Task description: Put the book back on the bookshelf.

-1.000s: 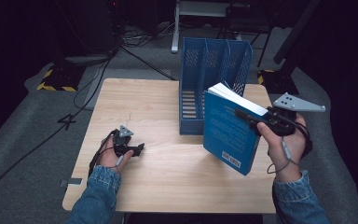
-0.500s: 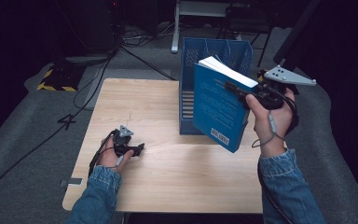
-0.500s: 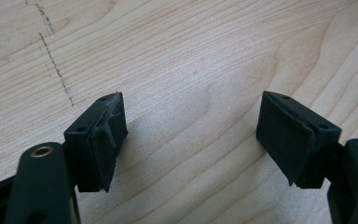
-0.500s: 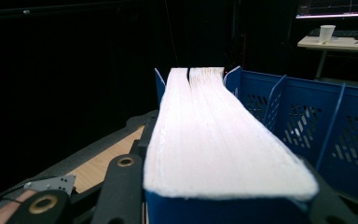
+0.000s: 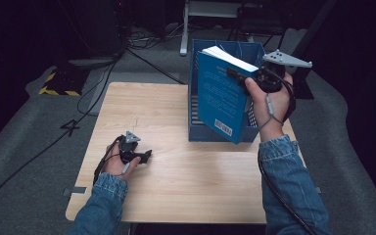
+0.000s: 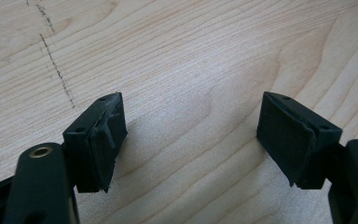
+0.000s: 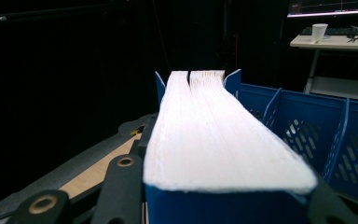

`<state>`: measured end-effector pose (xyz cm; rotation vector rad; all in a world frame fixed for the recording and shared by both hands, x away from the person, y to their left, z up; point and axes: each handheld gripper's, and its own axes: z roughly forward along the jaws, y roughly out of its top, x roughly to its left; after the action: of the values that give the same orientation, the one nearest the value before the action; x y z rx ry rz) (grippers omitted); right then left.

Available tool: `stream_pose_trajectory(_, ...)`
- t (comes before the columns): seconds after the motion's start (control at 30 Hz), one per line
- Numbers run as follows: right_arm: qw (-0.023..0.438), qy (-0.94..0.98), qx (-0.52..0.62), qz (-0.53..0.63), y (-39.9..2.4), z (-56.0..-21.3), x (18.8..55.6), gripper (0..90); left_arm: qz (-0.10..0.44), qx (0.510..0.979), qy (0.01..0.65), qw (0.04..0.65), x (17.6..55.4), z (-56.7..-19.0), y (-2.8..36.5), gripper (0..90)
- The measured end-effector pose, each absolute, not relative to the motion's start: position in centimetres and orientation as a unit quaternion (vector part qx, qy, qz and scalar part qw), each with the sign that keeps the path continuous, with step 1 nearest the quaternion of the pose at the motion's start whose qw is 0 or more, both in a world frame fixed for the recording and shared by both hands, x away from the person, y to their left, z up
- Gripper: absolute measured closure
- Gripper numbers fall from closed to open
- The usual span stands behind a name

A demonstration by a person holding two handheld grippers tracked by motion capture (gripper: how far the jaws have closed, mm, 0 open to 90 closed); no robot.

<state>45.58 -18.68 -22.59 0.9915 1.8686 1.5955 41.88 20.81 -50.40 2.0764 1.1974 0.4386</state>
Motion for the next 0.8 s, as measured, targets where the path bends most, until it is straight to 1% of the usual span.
stream_pose_trajectory(0.1,0.246,0.674,0.369,0.591,-18.8,-22.4,47.4,61.8,0.176,0.804,0.457,0.337,41.8,-50.4,20.6,24.3)
stream_pose_trajectory(0.33,0.256,0.665,0.378,0.590,-18.3,-22.4,49.8,61.7,0.176,0.804,0.457,0.337,41.8,-50.4,20.7,24.3)
stream_pose_trajectory(0.8,0.262,0.651,0.404,0.586,-17.0,-23.3,53.5,61.7,0.175,0.804,0.457,0.338,41.9,-50.4,20.7,24.4)
